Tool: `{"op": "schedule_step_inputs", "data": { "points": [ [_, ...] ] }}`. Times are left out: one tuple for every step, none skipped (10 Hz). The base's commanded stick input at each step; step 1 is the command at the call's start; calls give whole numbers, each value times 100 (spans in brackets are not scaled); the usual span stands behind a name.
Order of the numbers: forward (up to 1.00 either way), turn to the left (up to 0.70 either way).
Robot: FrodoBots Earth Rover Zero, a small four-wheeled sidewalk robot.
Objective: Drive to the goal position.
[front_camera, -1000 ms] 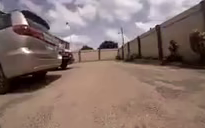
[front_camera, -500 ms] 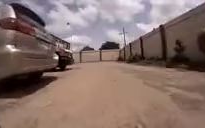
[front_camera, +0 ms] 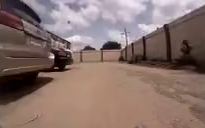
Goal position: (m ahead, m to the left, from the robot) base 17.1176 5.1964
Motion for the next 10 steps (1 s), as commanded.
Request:
{"op": "schedule_step_inputs", "data": {
  "points": [
    [85, 0],
    [85, 0],
    [85, 0],
    [85, -3],
    [85, -11],
    [85, -19],
    [85, -27],
    [85, -32],
    [85, -8],
    [85, 0]
  ]
}}
